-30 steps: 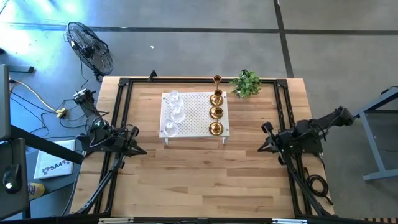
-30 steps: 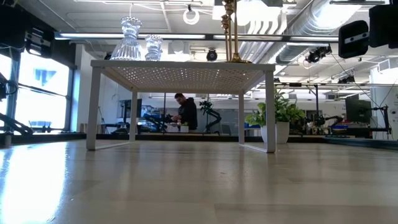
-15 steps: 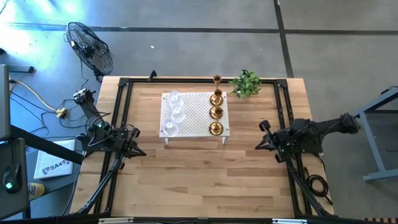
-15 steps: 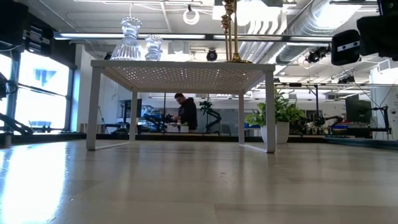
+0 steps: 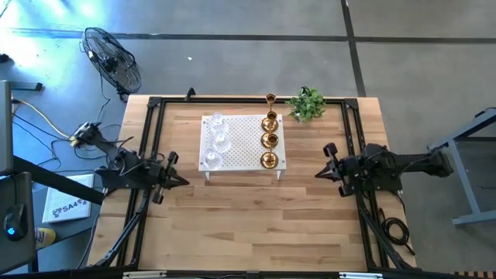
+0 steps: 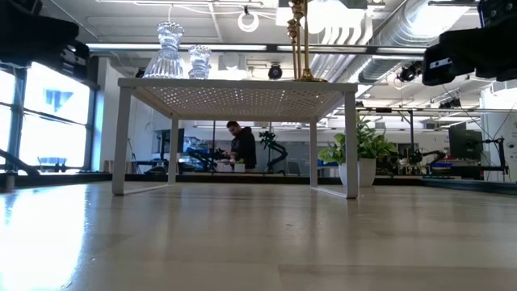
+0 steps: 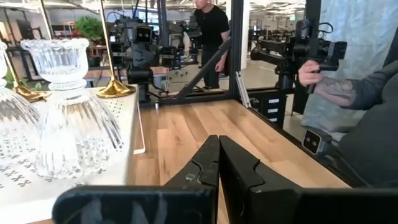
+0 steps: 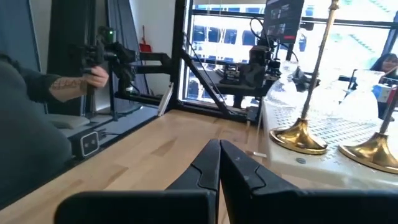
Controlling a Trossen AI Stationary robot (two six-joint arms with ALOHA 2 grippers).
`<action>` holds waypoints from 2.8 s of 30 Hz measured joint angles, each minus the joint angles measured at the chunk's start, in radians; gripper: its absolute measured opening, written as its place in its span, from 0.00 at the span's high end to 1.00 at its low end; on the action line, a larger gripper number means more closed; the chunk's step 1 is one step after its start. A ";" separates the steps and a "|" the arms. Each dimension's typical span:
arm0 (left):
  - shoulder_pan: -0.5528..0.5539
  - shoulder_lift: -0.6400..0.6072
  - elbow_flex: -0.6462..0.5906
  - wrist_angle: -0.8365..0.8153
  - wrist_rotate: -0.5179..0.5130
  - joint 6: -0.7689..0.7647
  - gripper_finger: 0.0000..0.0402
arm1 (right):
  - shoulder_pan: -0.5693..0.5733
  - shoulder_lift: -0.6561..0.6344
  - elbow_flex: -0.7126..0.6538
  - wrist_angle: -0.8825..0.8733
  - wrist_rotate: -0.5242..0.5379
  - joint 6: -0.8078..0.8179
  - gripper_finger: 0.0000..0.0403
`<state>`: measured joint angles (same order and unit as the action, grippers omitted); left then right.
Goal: Pick & Place candle stick holders
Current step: Return to Home Position
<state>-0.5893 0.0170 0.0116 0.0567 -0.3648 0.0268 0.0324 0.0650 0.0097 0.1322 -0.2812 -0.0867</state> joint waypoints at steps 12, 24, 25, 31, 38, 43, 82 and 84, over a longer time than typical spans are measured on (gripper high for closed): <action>0.288 0.000 -0.001 -0.008 0.139 -0.036 1.00 | -0.120 0.000 0.000 -0.062 0.045 0.007 1.00; 0.413 0.000 -0.001 -0.008 0.161 -0.051 1.00 | -0.141 0.000 0.000 -0.053 0.080 0.003 1.00; 0.423 0.000 -0.001 -0.008 0.161 -0.051 1.00 | -0.141 0.000 0.000 -0.053 0.097 0.002 1.00; 0.489 0.000 -0.001 -0.008 0.157 -0.057 1.00 | -0.141 0.000 0.000 -0.090 0.209 0.000 1.00; 0.537 0.000 -0.001 -0.009 0.156 -0.031 1.00 | -0.141 0.000 -0.001 -0.098 0.223 0.004 1.00; 0.537 0.000 -0.001 -0.008 0.154 -0.030 1.00 | -0.141 0.000 -0.001 -0.101 0.224 -0.026 1.00; 0.537 0.011 0.034 -0.059 0.056 0.021 1.00 | -0.140 0.000 -0.001 -0.105 0.223 -0.018 1.00; 0.537 0.011 0.034 -0.060 0.056 0.021 1.00 | -0.140 0.000 -0.001 -0.105 0.222 -0.018 1.00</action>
<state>-0.0521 0.0284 0.0452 -0.0032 -0.3092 0.0479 -0.1078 0.0650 0.0086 0.0273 -0.0589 -0.1051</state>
